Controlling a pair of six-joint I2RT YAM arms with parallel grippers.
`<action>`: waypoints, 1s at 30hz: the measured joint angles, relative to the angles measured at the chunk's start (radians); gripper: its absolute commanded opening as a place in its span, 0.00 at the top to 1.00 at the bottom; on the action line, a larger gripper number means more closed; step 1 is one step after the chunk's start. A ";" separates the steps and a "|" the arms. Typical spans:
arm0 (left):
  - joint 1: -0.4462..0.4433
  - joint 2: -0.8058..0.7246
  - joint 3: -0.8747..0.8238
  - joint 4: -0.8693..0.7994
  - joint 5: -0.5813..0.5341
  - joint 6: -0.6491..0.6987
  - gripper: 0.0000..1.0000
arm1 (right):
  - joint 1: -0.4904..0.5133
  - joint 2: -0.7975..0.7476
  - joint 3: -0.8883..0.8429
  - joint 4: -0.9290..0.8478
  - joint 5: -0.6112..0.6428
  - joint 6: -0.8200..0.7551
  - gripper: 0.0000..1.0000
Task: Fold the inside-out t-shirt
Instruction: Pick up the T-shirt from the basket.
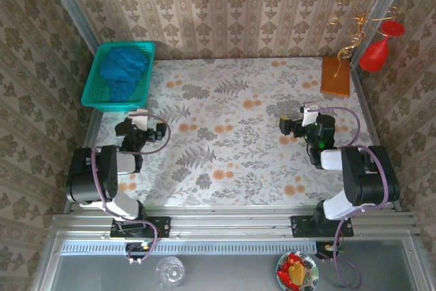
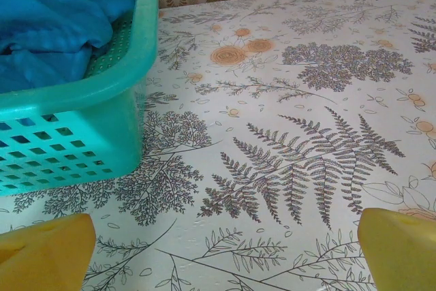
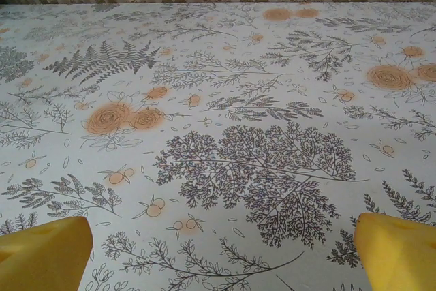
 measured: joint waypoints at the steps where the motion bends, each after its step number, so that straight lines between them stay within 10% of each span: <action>1: 0.000 0.000 0.000 0.000 0.000 0.000 0.00 | 0.000 0.000 0.000 0.000 0.002 0.000 0.00; 30: 0.000 0.000 0.000 -0.001 -0.012 0.000 0.00 | 0.000 0.000 0.000 0.000 0.010 0.000 0.00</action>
